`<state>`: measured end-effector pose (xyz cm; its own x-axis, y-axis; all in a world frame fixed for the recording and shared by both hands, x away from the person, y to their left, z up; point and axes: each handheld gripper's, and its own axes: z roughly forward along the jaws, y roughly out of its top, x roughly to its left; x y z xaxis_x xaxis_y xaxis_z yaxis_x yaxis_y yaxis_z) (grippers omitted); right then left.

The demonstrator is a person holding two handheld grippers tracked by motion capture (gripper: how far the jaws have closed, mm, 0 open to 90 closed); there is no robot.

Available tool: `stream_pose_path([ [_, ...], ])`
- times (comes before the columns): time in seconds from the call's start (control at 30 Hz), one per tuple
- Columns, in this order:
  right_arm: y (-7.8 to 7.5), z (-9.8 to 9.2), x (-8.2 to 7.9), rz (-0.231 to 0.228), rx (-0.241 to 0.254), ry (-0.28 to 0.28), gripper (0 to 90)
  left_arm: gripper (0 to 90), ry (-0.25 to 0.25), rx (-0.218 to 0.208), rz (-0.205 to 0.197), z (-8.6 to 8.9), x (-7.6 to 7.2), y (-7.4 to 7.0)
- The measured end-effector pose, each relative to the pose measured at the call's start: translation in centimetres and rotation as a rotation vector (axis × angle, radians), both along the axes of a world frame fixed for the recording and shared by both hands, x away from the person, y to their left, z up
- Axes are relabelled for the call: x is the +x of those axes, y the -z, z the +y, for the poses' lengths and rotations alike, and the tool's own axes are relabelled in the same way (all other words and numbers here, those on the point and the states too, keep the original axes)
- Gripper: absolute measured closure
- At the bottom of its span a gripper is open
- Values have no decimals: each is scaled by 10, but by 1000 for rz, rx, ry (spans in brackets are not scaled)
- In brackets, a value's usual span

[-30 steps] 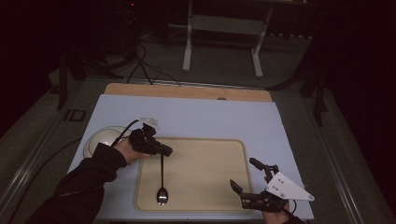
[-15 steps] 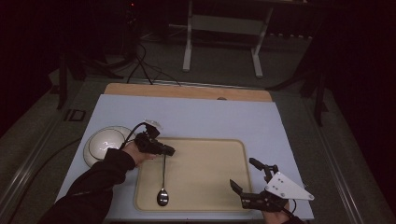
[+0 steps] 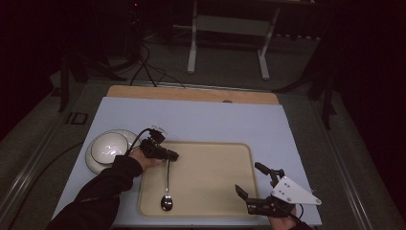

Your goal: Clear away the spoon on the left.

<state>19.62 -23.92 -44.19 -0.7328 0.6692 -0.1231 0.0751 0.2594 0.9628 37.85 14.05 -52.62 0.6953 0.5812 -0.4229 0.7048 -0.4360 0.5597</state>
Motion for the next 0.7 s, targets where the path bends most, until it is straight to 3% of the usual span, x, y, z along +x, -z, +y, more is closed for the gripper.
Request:
stream_pose_path([
  [0.13, 0, 0, 0, 1, -1, -3, 121, 756, -18, 38, -5, -3, 0, 2],
  [0.3, 0, 1, 0, 4, -4, -6, 121, 706, -28, 55, -27, -6, 0, 2],
  [0.43, 0, 1, 0, 4, -7, -7, 121, 666, -49, 97, -62, -9, 0, 0],
  [0.7, 0, 1, 0, 3, -5, -5, 120, 621, -69, 130, -68, -10, 0, -2],
])
